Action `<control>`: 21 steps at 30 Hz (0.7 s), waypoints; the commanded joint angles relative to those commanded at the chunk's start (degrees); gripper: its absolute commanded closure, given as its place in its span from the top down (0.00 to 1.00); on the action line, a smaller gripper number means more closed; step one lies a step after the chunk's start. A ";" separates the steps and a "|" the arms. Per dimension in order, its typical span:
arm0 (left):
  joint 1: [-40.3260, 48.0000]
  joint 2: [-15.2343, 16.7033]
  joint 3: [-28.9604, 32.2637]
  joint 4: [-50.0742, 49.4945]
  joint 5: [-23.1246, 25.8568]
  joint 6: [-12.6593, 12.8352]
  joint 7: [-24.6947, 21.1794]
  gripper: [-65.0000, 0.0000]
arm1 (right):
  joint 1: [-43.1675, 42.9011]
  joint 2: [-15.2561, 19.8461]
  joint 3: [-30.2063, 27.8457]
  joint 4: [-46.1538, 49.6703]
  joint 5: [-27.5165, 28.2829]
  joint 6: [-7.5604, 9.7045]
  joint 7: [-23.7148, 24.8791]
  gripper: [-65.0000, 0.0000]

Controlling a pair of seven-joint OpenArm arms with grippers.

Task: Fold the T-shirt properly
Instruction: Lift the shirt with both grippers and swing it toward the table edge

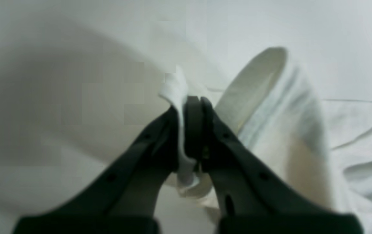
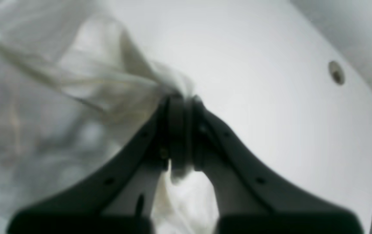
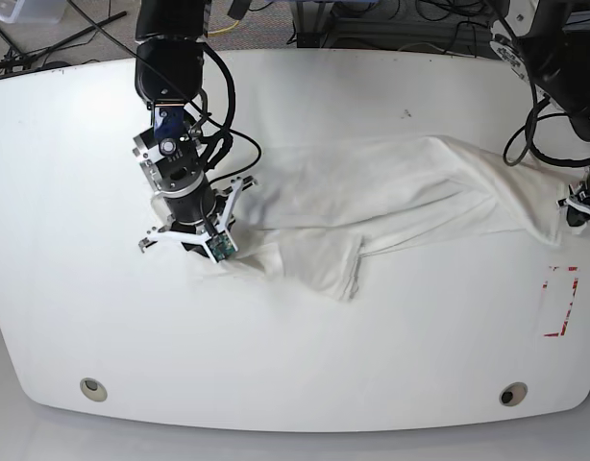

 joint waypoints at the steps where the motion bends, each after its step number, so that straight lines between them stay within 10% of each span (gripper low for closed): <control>1: 0.00 -0.26 0.79 1.85 0.00 0.00 0.00 0.00 | 1.32 0.00 0.00 0.09 0.00 0.00 -0.44 0.00; 14: -8.97 -3.25 3.08 13.27 0.00 0.00 2.55 0.00 | 21.98 1.85 -0.18 -0.26 0.35 0.18 -8.26 0.00; 21: -20.84 -6.07 3.69 14.15 0.00 0.00 8.00 0.00 | 35.16 2.64 -0.18 -0.35 0.00 4.75 -13.01 0.00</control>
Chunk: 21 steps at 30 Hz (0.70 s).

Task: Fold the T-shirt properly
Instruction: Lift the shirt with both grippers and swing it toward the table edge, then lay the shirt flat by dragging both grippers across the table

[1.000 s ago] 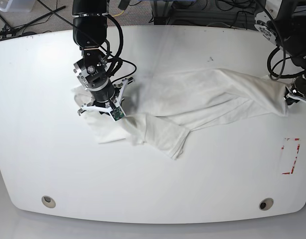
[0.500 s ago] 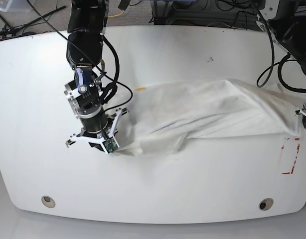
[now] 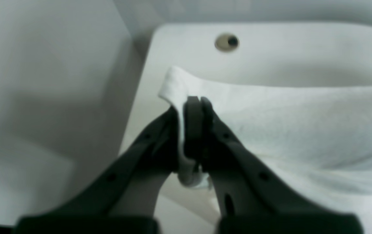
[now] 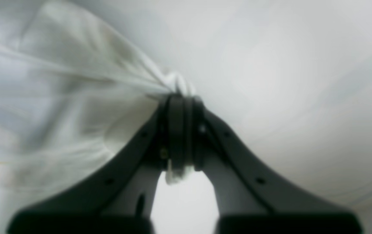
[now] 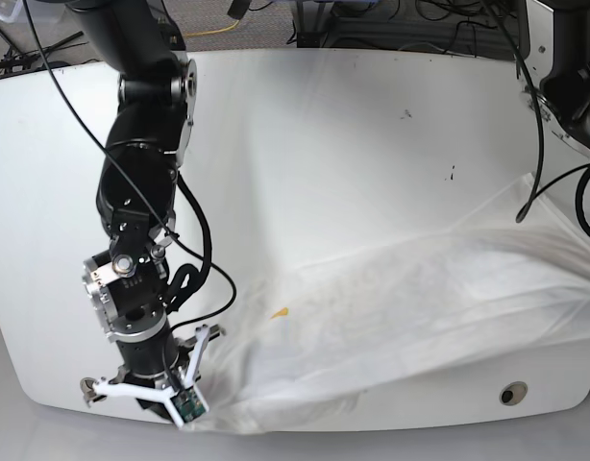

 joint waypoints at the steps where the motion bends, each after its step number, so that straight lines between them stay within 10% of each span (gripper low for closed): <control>1: -1.58 -0.09 0.09 0.53 0.00 0.09 0.18 0.00 | 1.58 0.00 0.00 0.00 0.00 0.35 -0.62 0.00; 13: -21.54 -3.78 7.65 1.93 0.09 0.09 1.76 0.00 | 19.96 1.14 0.00 0.35 0.00 4.92 -8.79 0.00; 21: -16.53 -3.78 9.67 2.37 -0.09 -1.36 1.76 0.00 | 11.08 1.58 0.88 3.52 0.26 5.01 -9.67 0.00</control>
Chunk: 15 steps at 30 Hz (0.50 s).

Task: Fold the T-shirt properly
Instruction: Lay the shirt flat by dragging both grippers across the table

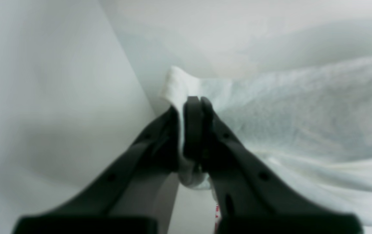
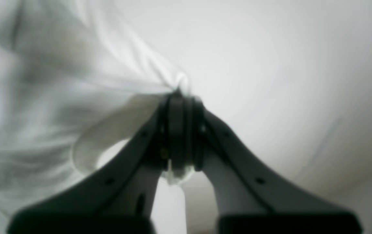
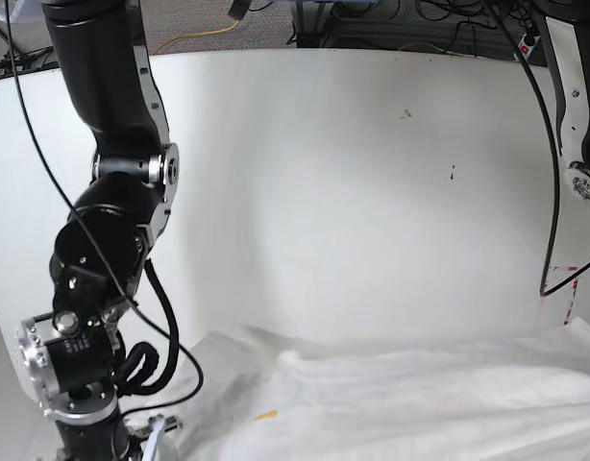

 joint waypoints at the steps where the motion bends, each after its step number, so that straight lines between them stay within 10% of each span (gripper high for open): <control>1: 2.02 0.09 0.00 0.09 0.00 0.00 0.00 0.00 | -3.16 -0.26 0.88 1.05 0.00 0.00 0.09 0.00; 8: 17.14 3.87 -4.75 5.01 0.00 0.00 -0.09 0.00 | -18.64 -3.08 5.89 3.78 0.53 0.09 0.35 0.00; 15: 35.43 7.74 -7.82 10.55 0.00 0.00 -0.26 0.00 | -34.20 -4.13 13.89 3.78 13.98 0.09 0.26 0.00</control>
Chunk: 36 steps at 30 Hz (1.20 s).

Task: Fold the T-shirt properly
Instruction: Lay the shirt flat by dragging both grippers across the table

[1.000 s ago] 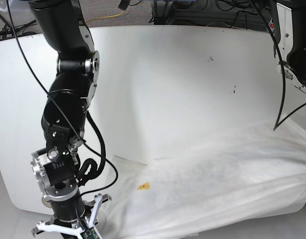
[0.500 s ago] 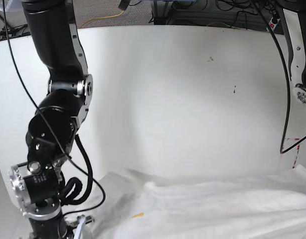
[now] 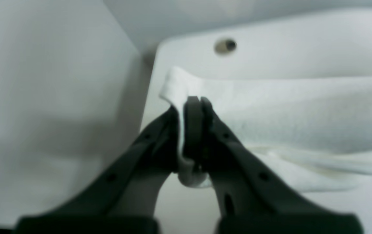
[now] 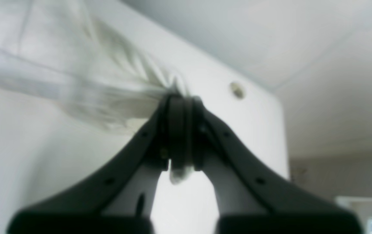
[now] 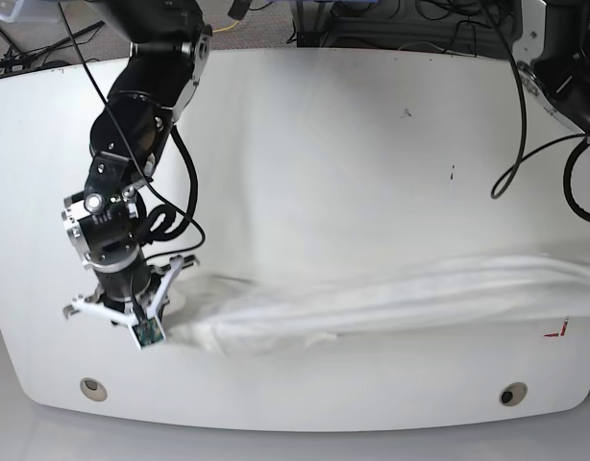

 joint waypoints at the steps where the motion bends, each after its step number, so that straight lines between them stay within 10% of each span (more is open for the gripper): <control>1: 2.55 0.44 -0.70 0.44 0.00 0.00 -0.09 0.00 | -2.02 -0.09 0.97 0.00 2.73 0.00 -0.09 0.00; 6: 12.04 2.90 -3.87 0.88 0.09 0.00 -0.09 0.00 | -10.81 -0.44 7.65 0.00 16.35 0.18 -1.85 0.00; 9: 16.09 2.64 -4.31 0.53 0.26 0.00 -0.18 0.00 | -14.86 -0.79 11.78 0.00 22.51 4.09 -4.13 0.00; 18: 26.90 2.46 -3.78 0.62 0.53 0.00 -5.19 0.00 | -24.88 -0.53 19.52 -0.09 41.41 4.09 -14.15 0.00; 34: 36.40 0.97 -3.96 0.35 0.62 0.00 -5.45 0.00 | -39.12 8.62 17.85 -0.26 57.67 4.09 -19.69 0.00; 36: 37.10 0.97 -3.78 -0.53 0.62 0.00 -5.45 0.07 | -40.00 9.23 17.05 -0.26 57.76 4.09 -19.69 0.14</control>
